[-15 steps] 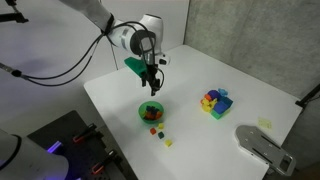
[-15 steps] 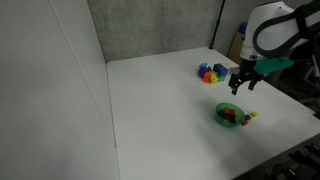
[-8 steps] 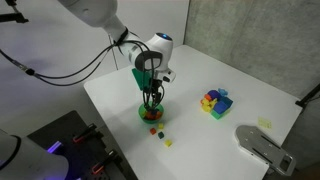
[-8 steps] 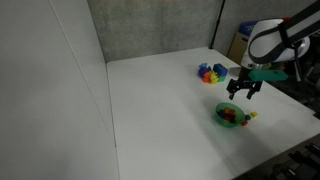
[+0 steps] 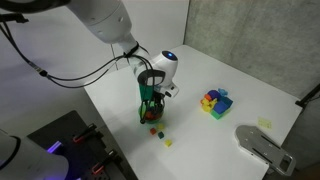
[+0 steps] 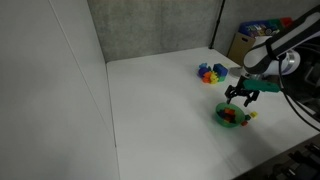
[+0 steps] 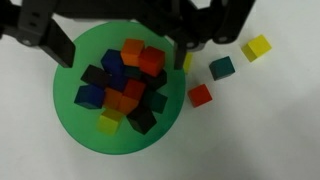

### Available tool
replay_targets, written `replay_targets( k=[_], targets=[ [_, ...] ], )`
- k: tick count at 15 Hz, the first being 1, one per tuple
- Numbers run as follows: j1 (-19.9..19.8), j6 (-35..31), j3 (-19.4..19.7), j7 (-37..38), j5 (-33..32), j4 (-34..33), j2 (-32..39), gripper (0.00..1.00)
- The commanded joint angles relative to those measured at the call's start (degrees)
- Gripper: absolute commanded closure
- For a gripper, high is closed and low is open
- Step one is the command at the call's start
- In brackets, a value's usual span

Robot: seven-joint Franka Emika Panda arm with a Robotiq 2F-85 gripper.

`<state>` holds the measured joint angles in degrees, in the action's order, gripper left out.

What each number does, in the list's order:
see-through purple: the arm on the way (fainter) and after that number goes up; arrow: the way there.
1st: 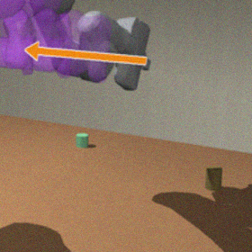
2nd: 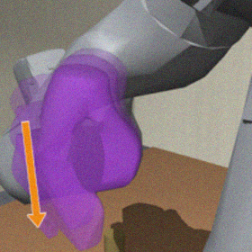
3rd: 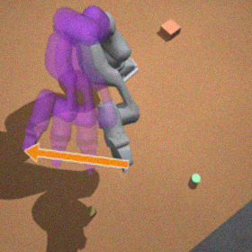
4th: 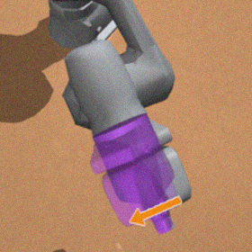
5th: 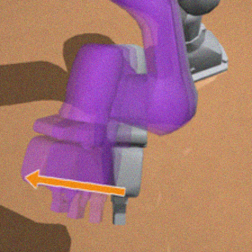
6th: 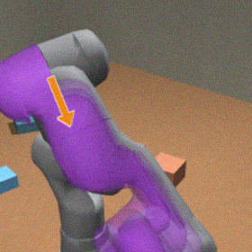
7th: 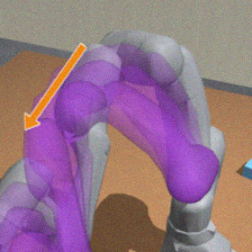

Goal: Remove two orange blocks from the green bowl and put it on the table

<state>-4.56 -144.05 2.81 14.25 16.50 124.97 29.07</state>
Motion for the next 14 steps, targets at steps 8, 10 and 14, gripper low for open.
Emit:
replay_targets(
  k=[8, 10, 14],
  targets=[
    [-1.0, -2.8, -1.2, -0.3, 3.7, -4.7, 6.3, 0.02],
    [-1.0, -3.0, -1.2, -0.3, 3.6, -5.1, 7.0, 0.08],
    [-1.0, -3.6, -1.1, -0.3, 3.4, -5.4, 7.6, 0.11]
  ],
)
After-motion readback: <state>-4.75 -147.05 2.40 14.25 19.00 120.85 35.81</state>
